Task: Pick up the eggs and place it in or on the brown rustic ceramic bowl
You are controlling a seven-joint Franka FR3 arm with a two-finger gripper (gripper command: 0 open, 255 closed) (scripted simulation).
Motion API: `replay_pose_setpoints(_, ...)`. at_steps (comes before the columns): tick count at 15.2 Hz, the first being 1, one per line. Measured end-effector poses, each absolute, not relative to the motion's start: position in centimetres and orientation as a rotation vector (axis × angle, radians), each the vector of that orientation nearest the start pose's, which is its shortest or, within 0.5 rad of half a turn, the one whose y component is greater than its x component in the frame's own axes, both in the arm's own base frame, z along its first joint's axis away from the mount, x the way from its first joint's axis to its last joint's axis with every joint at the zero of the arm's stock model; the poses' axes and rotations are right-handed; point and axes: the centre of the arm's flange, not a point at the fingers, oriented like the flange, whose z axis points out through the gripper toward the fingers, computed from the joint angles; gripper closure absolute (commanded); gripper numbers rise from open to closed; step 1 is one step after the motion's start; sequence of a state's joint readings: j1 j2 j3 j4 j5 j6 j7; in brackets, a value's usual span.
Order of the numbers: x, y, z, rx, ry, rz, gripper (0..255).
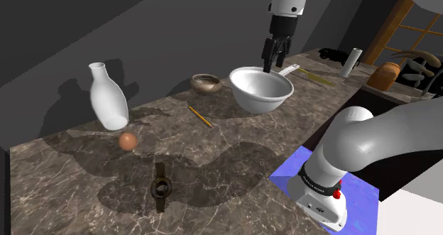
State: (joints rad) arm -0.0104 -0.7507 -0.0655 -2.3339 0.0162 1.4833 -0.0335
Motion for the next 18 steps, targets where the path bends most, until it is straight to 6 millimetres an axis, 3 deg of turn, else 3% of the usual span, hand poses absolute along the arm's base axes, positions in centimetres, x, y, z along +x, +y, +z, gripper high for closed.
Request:
replay_pose_setpoints(2,30.9,-2.2,58.0,-3.075,0.032,0.146,0)
replay_pose_setpoints(6,32.7,1.8,56.3,-3.095,0.022,0.109,0)
replay_pose_setpoints(18,38.9,15.3,50.4,-3.16,-0.014,-0.027,0)
